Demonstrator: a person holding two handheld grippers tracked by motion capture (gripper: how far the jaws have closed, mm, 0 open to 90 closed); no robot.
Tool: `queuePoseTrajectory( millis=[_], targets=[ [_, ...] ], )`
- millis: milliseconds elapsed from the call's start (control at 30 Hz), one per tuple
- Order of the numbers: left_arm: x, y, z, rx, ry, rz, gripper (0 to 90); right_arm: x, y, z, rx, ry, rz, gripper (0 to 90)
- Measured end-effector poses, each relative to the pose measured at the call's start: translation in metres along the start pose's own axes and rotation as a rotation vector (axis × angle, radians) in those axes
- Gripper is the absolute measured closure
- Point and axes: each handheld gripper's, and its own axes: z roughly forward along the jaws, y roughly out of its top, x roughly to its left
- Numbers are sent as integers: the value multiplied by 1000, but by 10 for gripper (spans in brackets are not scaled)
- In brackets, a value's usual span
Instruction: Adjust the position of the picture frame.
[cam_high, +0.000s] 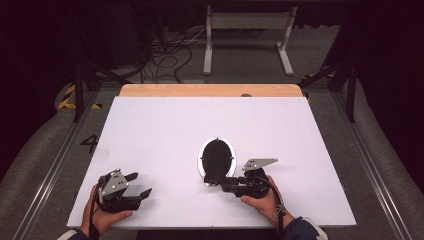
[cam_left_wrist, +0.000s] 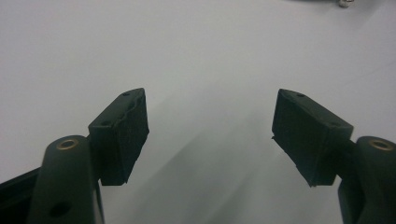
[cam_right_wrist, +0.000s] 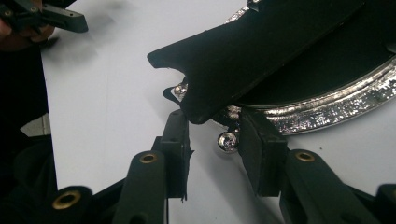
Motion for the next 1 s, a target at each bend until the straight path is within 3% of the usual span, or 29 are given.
queuePoseTrajectory(
  millis=[333,533,800,933,1000],
  targets=[
    [-3,14,13,-27,-35,-37,273,-7,2,3,-65,81,152,583],
    [-7,26,28,-11,-60,6,272,-11,1,3,-63,99,189,515],
    [-14,45,53,1,-92,20,272,-12,2,4,-69,148,200,453],
    [-17,53,64,18,-110,45,266,-16,5,7,-88,167,248,473],
    [-19,57,70,27,-112,58,266,-20,5,8,-101,181,297,500]
  ],
)
